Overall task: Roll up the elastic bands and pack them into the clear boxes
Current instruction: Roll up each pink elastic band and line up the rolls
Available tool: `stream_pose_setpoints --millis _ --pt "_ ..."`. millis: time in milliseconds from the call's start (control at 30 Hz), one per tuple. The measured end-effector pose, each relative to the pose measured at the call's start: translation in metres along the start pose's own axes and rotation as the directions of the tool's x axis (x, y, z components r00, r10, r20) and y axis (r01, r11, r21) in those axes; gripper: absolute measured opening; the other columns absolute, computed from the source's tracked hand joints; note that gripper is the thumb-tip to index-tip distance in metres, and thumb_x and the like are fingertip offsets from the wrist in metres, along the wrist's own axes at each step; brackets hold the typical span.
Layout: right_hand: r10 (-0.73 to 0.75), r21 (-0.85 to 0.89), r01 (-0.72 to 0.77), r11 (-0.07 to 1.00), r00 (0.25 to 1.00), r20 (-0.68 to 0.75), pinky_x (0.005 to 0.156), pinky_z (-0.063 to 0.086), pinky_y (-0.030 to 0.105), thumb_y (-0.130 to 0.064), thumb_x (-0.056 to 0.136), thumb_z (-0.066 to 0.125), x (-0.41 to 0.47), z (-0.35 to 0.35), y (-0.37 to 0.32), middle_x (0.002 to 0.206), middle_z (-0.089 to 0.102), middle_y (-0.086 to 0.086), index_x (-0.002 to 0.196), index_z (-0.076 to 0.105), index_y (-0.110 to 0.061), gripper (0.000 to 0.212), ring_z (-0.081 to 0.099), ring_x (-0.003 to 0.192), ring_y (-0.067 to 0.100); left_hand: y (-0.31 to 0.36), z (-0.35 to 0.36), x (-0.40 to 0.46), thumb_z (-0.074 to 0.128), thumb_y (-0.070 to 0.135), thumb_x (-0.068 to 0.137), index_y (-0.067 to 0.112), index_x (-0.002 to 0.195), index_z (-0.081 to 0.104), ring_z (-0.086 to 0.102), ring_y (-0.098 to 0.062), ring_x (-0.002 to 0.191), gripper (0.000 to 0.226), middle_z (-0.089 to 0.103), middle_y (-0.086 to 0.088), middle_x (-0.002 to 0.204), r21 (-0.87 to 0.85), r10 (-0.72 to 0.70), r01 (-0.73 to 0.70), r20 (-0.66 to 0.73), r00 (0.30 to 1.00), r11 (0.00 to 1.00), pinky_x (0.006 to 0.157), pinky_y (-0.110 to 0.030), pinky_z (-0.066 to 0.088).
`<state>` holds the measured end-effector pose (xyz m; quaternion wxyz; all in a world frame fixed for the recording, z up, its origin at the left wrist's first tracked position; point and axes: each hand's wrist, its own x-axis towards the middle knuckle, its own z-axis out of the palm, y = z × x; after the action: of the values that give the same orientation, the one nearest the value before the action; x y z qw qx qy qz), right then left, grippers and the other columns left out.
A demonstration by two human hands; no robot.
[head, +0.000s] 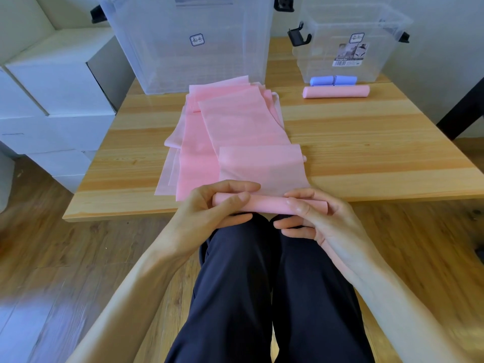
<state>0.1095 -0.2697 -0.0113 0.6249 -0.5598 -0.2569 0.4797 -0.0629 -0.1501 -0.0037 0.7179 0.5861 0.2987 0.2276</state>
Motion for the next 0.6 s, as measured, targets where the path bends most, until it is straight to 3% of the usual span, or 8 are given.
stream_pose_setpoints --millis 233,433,600 --pt "-0.024 -0.009 0.024 1.0 0.999 -0.048 0.065 0.059 0.026 -0.025 0.074 0.073 -0.005 0.002 0.001 0.088 0.074 0.017 0.091 0.072 -0.005 0.026 0.074 0.079 0.032 -0.002 0.009 -0.003 0.059 0.029 0.09 0.012 0.104 0.072 0.073 -0.013 0.093 0.025 0.074 0.003 0.096 0.134 0.054 -0.042 -0.083 0.995 0.99 0.074 -0.021 0.058" --pt "-0.045 -0.039 0.045 0.998 0.999 0.002 0.07 0.06 0.029 -0.022 0.077 0.073 -0.007 0.006 -0.003 0.091 0.075 0.016 0.099 0.068 -0.004 0.029 0.075 0.081 0.03 -0.001 0.011 -0.002 0.067 0.023 0.081 0.01 0.107 0.064 0.073 -0.019 0.095 0.029 0.072 -0.01 0.097 0.067 0.048 -0.045 -0.042 0.998 0.997 0.077 -0.024 0.059" --pt "-0.045 -0.036 0.047 0.998 0.998 0.034 0.071 0.06 0.03 -0.015 0.081 0.071 -0.004 0.005 -0.004 0.09 0.075 0.017 0.103 0.067 -0.003 0.026 0.075 0.083 0.029 -0.005 0.009 -0.002 0.07 0.025 0.076 0.015 0.097 0.07 0.072 -0.021 0.097 0.023 0.072 -0.009 0.097 -0.121 -0.001 -0.006 -0.055 0.998 0.993 0.078 -0.025 0.059"
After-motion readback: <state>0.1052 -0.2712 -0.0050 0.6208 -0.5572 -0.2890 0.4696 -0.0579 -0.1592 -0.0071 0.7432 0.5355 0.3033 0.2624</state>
